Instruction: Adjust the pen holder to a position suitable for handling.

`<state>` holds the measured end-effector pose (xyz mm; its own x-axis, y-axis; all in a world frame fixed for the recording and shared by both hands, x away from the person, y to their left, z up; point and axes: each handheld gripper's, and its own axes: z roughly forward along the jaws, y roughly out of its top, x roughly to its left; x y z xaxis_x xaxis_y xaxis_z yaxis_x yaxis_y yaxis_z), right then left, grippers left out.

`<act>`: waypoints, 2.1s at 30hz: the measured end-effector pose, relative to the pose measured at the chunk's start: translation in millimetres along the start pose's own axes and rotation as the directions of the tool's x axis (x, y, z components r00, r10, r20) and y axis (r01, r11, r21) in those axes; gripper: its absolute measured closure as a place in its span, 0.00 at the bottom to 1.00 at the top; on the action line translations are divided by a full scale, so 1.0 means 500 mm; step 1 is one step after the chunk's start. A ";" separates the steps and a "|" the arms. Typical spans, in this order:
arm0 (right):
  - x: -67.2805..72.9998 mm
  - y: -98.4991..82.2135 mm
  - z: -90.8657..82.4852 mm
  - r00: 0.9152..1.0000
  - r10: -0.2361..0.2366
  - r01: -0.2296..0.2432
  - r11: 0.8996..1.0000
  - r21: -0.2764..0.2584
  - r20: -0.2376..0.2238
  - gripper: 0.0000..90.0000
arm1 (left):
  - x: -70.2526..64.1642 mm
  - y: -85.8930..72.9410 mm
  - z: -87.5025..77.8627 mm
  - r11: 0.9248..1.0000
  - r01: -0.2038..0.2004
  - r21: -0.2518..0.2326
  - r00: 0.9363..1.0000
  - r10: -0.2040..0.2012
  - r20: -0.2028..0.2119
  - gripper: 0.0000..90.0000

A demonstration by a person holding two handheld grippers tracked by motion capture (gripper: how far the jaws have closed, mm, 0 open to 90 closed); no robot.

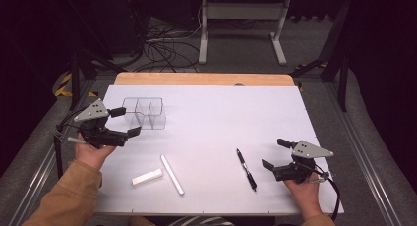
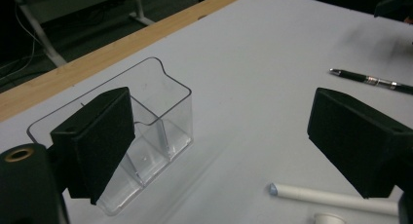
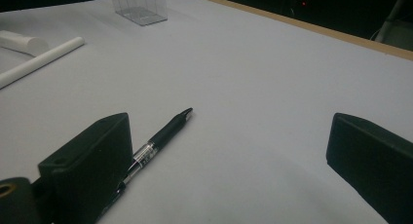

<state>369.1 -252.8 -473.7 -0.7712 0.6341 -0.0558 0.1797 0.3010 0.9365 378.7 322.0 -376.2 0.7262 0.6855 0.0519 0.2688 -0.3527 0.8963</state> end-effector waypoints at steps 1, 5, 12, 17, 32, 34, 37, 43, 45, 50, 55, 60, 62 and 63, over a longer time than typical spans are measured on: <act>0.000 0.000 0.000 1.000 0.002 -0.002 1.000 0.001 -0.002 0.04 | -0.001 0.003 0.000 1.000 -0.011 0.012 1.000 0.011 0.001 0.13; 0.000 0.000 0.000 1.000 0.003 -0.003 1.000 0.002 -0.005 0.04 | -0.002 0.017 0.001 0.997 -0.063 0.051 0.998 0.063 0.000 0.18; 0.000 0.000 0.001 1.000 0.004 -0.004 1.000 0.004 -0.007 0.05 | 0.019 0.031 0.024 0.987 -0.077 0.143 0.996 0.083 -0.033 0.23; 0.000 0.000 0.001 1.000 0.005 -0.004 1.000 0.005 -0.010 0.05 | 0.042 0.040 0.039 0.984 -0.056 0.167 0.998 0.060 -0.023 0.24; 0.001 0.000 0.002 1.000 0.004 -0.004 1.000 0.006 -0.020 0.05 | 0.086 0.043 0.091 0.950 -0.075 0.303 0.995 0.092 -0.043 0.27; 0.000 0.000 0.002 1.000 0.004 -0.004 1.000 0.006 -0.021 0.05 | 0.091 0.043 0.097 0.945 -0.071 0.320 0.994 0.093 -0.053 0.28; 0.000 -0.001 0.003 1.000 0.001 -0.001 1.000 0.006 -0.024 0.05 | 0.096 0.047 0.104 0.941 -0.081 0.328 0.993 0.104 -0.054 0.30; 0.000 -0.001 0.003 1.000 0.002 -0.002 1.000 0.007 -0.027 0.05 | 0.102 0.048 0.121 0.927 -0.093 0.363 0.992 0.117 -0.047 0.34; 0.001 -0.001 0.004 1.000 0.002 -0.002 1.000 0.007 -0.028 0.05 | 0.110 0.044 0.126 0.923 -0.074 0.377 0.993 0.101 -0.053 0.35; 0.000 -0.001 0.004 1.000 0.004 -0.004 1.000 0.009 -0.030 0.05 | 0.119 0.044 0.134 0.913 -0.053 0.404 0.995 0.082 -0.055 0.40; 0.000 -0.001 0.004 0.999 0.005 -0.005 1.000 0.009 -0.032 0.05 | 0.121 0.045 0.143 0.899 -0.048 0.436 0.995 0.080 -0.056 0.43; 0.001 -0.001 0.004 0.999 0.005 -0.005 1.000 0.010 -0.033 0.05 | 0.124 0.042 0.155 0.882 -0.047 0.470 0.994 0.087 -0.064 0.43; 0.001 -0.001 0.004 0.999 0.005 -0.004 1.000 0.009 -0.033 0.05 | 0.126 0.041 0.156 0.882 -0.041 0.470 0.994 0.082 -0.067 0.44; 0.001 -0.001 0.004 0.999 0.005 -0.005 1.000 0.009 -0.033 0.05 | 0.128 0.039 0.157 0.880 -0.035 0.473 0.995 0.075 -0.067 0.44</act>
<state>370.1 -251.3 -474.8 -0.7902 0.6116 -0.0395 0.1891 0.3047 0.9335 480.3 309.0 -389.8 0.7003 0.6983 0.1484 0.5110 -0.6355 0.5789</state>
